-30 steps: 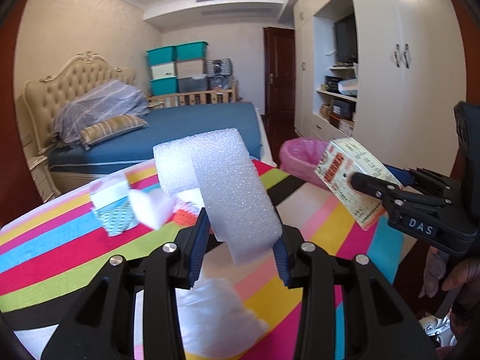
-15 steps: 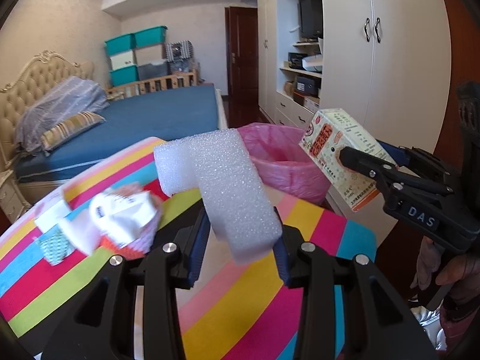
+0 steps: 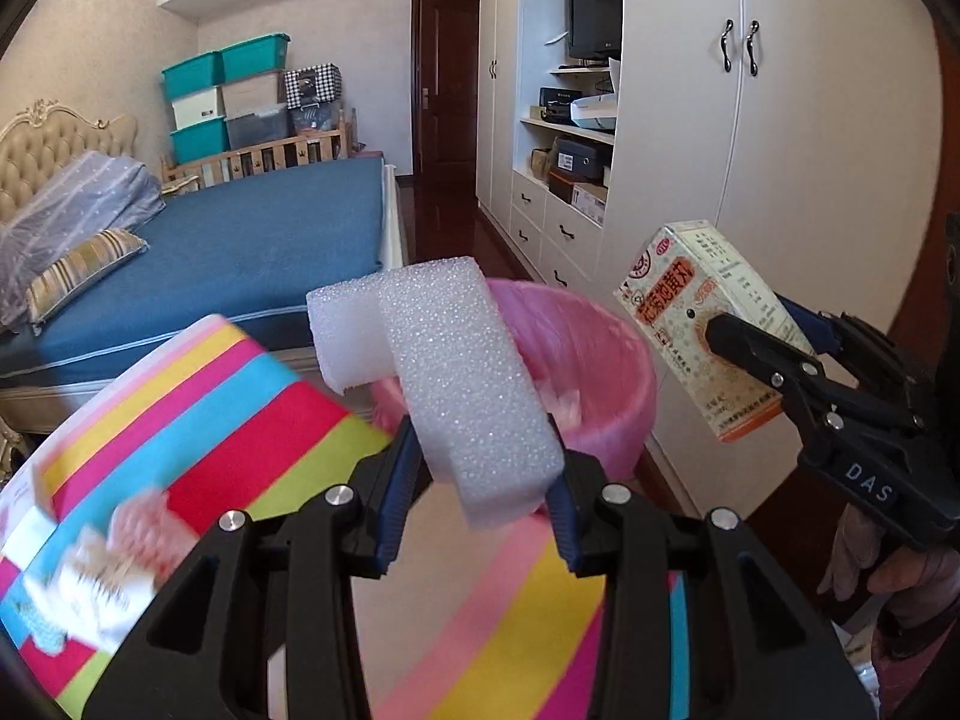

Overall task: Collect trash
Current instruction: 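Carry both items over the wastebasket and open both tools to drop them, then return to the table and grasp a white plastic bag with the right tool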

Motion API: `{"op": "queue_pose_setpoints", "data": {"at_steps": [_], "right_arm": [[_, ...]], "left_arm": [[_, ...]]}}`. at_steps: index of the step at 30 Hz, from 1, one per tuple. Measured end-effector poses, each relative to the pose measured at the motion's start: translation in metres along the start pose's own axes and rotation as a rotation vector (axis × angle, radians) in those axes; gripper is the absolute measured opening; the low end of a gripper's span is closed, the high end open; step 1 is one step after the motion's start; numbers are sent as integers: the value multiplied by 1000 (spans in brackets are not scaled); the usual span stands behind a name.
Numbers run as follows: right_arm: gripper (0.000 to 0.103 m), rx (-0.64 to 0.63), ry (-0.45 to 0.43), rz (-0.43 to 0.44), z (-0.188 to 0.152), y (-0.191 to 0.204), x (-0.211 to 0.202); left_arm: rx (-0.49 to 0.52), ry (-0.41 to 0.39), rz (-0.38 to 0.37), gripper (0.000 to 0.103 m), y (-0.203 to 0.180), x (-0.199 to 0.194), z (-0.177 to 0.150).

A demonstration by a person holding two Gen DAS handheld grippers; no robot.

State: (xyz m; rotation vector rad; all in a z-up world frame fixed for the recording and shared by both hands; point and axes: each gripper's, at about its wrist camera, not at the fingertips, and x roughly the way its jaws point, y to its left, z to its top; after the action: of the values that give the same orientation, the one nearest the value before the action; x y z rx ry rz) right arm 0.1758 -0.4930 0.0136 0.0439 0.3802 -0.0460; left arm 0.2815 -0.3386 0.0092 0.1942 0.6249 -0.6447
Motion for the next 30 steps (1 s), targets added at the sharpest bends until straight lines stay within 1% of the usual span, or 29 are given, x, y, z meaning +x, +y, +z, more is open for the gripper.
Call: {"op": "queue_pose_setpoints", "data": {"at_steps": [5, 8, 13, 16, 17, 18, 19, 20, 22, 24, 25, 26, 28, 29, 30], "right_arm": [[49, 10, 24, 10, 8, -18, 36], [49, 15, 42, 15, 13, -27, 57], [49, 25, 73, 20, 14, -41, 85], [50, 36, 98, 35, 9, -48, 99], [51, 43, 105, 44, 8, -48, 101], [57, 54, 114, 59, 6, -52, 105], [61, 61, 116, 56, 4, -54, 105], [66, 68, 113, 46, 3, -57, 105], [67, 95, 102, 58, 2, -63, 98], [68, 107, 89, 59, 2, -67, 88], [69, 109, 78, 60, 2, -68, 80], [69, 113, 70, 61, 3, -69, 73], [71, 124, 52, 66, 6, -70, 57], [74, 124, 43, 66, 7, -68, 51], [77, 119, 29, 67, 8, -64, 42]], "left_arm": [[19, 17, 3, 39, -3, 39, 25], [2, 23, -4, 39, -2, 58, 38], [-44, 33, -37, 39, 9, 79, 47], [-58, 56, -38, 41, 15, 94, 46], [-61, 62, -31, 47, 17, 97, 44], [-69, 65, -11, 51, 22, 99, 42], [-80, 62, 9, 60, 27, 99, 41], [-98, 59, 24, 65, 32, 97, 39], [-122, 52, 16, 68, 39, 90, 38], [-138, 36, 20, 77, 47, 75, 35], [-144, 29, 30, 85, 51, 68, 35], [-151, 22, 40, 91, 54, 60, 35], [-169, 4, 61, 95, 65, 40, 34], [-176, -1, 70, 98, 72, 29, 34], [-180, -4, 79, 98, 74, 22, 34]]}}
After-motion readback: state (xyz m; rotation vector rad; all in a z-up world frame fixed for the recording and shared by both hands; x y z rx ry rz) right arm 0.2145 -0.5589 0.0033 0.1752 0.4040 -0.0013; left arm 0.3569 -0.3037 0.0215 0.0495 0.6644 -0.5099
